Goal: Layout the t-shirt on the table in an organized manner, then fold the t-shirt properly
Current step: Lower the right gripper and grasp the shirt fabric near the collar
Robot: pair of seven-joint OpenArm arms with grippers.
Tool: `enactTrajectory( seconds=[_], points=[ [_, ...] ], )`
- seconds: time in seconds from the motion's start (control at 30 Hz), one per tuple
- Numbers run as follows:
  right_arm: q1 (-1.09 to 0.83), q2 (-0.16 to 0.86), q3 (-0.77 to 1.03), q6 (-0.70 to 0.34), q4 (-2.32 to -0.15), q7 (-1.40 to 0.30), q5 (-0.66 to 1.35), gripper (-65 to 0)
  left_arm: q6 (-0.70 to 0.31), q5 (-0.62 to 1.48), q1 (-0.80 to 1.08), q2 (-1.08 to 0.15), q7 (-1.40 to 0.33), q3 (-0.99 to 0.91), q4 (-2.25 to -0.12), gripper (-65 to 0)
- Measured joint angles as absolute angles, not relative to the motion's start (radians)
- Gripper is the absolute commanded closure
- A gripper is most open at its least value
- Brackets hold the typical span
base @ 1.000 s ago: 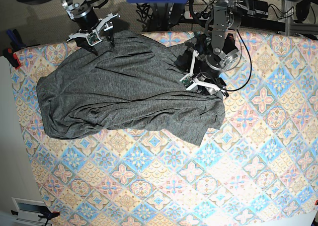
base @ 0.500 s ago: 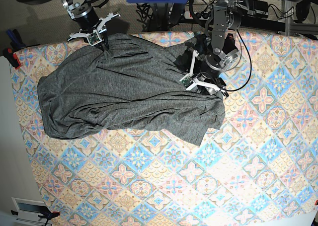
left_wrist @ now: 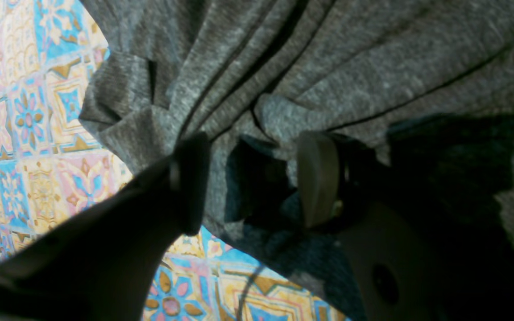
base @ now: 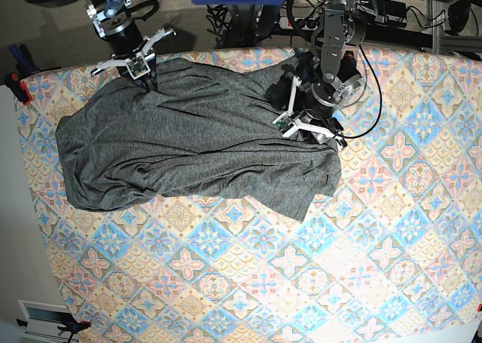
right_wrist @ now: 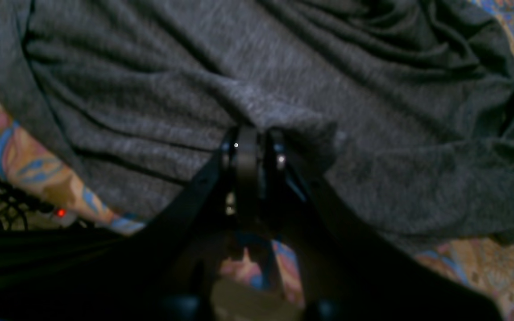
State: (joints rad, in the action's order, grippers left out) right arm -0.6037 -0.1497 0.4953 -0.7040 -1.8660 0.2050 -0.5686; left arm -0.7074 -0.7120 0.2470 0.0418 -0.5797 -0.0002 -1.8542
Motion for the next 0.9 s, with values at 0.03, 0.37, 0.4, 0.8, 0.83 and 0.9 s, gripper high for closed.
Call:
enactTrajectory(
  seconds=[0.03,0.37,0.4,0.8,0.83,0.9],
  points=[
    [-0.603,-0.15,0.495,-0.704,-1.879,0.208,-0.569,0.0,-0.707,-0.712,0.247,0.041,-0.579,0.0,-1.854,-29.2],
    [-0.598,-0.15,0.493,-0.704,-1.906,0.213,-0.565,0.0,-0.707,-0.712,0.247,0.039,-0.579,-0.001,-1.854,-29.2],
    [-0.588,-0.15,0.493,-0.704,-1.906,0.213,-0.565,0.0,-0.707,-0.712,0.247,0.039,-0.579,-0.001,-1.854,-29.2],
    [-0.315,-0.152,0.498,-0.712,-1.923,0.174,-0.677,0.0,-0.708,-0.717,0.25,0.035,-0.583,-0.001,-1.853,-29.2],
    [-0.288,-0.152,0.498,-0.708,-1.923,0.141,-0.679,0.0,-0.707,-0.716,0.249,0.036,-0.583,-0.001,-1.853,-29.2],
    [-0.244,-0.152,0.498,-0.709,-1.922,0.097,-0.677,0.0,-0.707,-0.716,0.249,0.036,-0.583,-0.001,-1.853,-29.2]
  ],
)
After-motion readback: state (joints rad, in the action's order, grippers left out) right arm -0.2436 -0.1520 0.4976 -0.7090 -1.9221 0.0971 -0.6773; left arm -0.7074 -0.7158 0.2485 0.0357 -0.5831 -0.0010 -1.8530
